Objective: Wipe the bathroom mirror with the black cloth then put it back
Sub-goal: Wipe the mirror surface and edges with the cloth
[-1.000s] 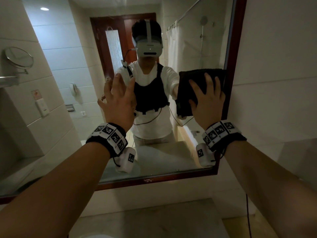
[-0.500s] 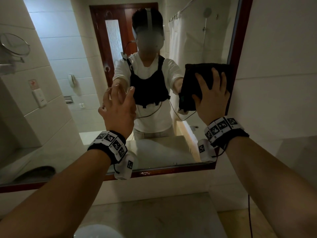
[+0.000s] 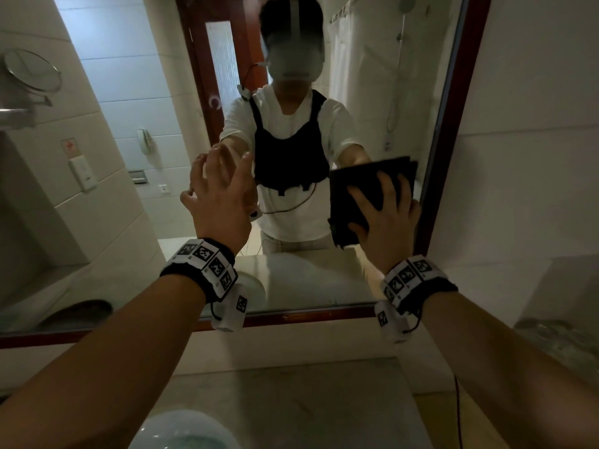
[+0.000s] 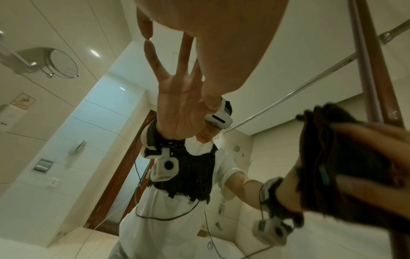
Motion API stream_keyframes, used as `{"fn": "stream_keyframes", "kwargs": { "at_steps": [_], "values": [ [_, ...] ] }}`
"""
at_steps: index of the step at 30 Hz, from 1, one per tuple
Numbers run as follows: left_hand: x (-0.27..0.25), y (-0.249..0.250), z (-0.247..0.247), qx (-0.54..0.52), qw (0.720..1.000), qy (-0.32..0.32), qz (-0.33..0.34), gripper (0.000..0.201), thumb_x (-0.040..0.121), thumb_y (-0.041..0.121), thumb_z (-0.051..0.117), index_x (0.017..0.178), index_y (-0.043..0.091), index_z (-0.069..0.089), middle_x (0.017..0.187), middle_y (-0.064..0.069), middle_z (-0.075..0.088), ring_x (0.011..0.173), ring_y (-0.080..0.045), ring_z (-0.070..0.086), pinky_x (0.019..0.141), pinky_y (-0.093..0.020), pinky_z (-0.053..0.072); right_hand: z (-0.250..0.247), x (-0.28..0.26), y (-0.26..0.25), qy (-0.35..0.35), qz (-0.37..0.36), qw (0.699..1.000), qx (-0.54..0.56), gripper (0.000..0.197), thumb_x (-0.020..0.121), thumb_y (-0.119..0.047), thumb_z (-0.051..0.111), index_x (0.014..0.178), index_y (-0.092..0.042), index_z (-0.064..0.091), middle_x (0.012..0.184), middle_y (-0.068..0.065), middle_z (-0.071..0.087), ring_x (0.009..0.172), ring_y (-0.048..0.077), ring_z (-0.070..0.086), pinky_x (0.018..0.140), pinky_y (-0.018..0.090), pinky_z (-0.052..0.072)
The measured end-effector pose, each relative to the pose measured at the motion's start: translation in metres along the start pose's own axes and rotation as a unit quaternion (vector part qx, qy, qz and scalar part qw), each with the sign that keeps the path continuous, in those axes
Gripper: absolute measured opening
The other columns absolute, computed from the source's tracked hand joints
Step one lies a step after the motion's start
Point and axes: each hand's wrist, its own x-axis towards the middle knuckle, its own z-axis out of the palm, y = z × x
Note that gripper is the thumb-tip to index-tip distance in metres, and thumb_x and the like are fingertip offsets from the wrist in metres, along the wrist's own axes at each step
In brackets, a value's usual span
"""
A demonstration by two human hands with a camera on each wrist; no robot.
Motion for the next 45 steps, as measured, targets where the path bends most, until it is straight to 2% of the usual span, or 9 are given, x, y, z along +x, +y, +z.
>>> {"fn": "stream_keyframes", "kwargs": {
  "at_steps": [6,16,22,27,34,37,39,42,45],
  "values": [
    [-0.002,0.005,0.001,0.006,1.0,0.006,-0.015,0.102,0.071,0.015,0.081,0.15,0.041,0.023,0.161,-0.008,0.011,0.145,-0.039,0.014,0.091,-0.063,0.042,-0.038,0.07,-0.02,0.01,0.046,0.998,0.029,0.083,0.076,-0.047,0.072,0.148,-0.045,0.029,0.16,0.011,0.02,0.144,0.045,0.016,0.102,0.065,0.031],
    [-0.003,0.006,-0.002,-0.015,1.0,0.007,-0.017,0.101,0.071,0.01,0.077,0.15,0.041,0.023,0.161,-0.008,0.012,0.145,-0.039,0.014,0.089,-0.06,0.041,0.006,-0.008,-0.024,-0.035,-0.036,0.999,0.0,0.079,0.079,-0.042,0.07,0.149,-0.043,0.033,0.161,0.008,0.021,0.146,0.039,0.018,0.106,0.058,0.025],
    [-0.003,-0.002,0.0,-0.05,0.999,0.007,0.002,0.095,0.074,0.018,0.076,0.151,0.043,0.026,0.162,-0.008,0.013,0.145,-0.038,0.013,0.095,-0.063,0.035,-0.012,0.037,-0.045,0.008,-0.001,1.0,0.008,0.075,0.08,-0.047,0.066,0.148,-0.043,0.034,0.159,0.011,0.023,0.145,0.041,0.017,0.102,0.059,0.032],
    [-0.002,-0.006,0.002,-0.061,0.998,0.009,0.014,0.097,0.074,0.019,0.076,0.151,0.044,0.023,0.162,-0.006,0.013,0.146,-0.036,0.013,0.094,-0.067,0.036,-0.029,0.072,-0.078,0.036,0.047,0.998,0.003,0.079,0.079,-0.047,0.066,0.149,-0.044,0.031,0.161,0.012,0.021,0.145,0.042,0.017,0.103,0.062,0.033],
    [-0.006,-0.004,0.006,-0.09,0.995,0.042,0.005,0.083,0.079,0.021,0.074,0.148,0.041,0.032,0.161,-0.005,0.018,0.147,-0.035,0.016,0.098,-0.065,0.032,-0.009,0.021,-0.082,-0.04,-0.082,0.995,-0.039,0.072,0.085,-0.046,0.061,0.15,-0.042,0.032,0.16,0.011,0.024,0.146,0.041,0.017,0.104,0.059,0.03],
    [-0.009,-0.008,0.007,-0.106,0.993,0.051,0.015,0.071,0.085,0.022,0.068,0.147,0.04,0.036,0.162,-0.004,0.017,0.147,-0.034,0.013,0.099,-0.066,0.03,-0.007,0.013,-0.078,-0.044,-0.094,0.994,-0.019,0.065,0.085,-0.045,0.051,0.149,-0.04,0.037,0.159,0.011,0.028,0.146,0.042,0.019,0.104,0.058,0.03],
    [-0.012,-0.01,0.006,-0.114,0.992,0.046,0.014,0.075,0.083,0.02,0.068,0.147,0.041,0.036,0.162,-0.004,0.016,0.147,-0.033,0.012,0.101,-0.065,0.029,-0.008,0.016,-0.072,-0.04,-0.099,0.994,-0.017,0.065,0.084,-0.045,0.054,0.148,-0.042,0.038,0.159,0.009,0.029,0.146,0.041,0.02,0.102,0.057,0.031],
    [-0.019,-0.012,0.008,-0.11,0.992,0.047,-0.028,0.081,0.079,0.02,0.073,0.147,0.044,0.034,0.16,-0.003,0.017,0.145,-0.032,0.016,0.101,-0.062,0.031,-0.012,0.035,-0.06,0.001,-0.057,0.998,-0.01,0.071,0.08,-0.048,0.065,0.146,-0.044,0.039,0.158,0.009,0.029,0.143,0.04,0.021,0.099,0.055,0.033],
    [-0.026,-0.01,0.016,-0.119,0.99,0.054,-0.058,0.079,0.081,0.029,0.076,0.147,0.044,0.035,0.158,-0.006,0.02,0.144,-0.034,0.018,0.1,-0.063,0.034,-0.028,0.068,-0.046,0.041,0.003,0.999,0.012,0.076,0.076,-0.054,0.065,0.146,-0.043,0.038,0.158,0.01,0.028,0.142,0.041,0.022,0.099,0.056,0.034]
  ]
}}
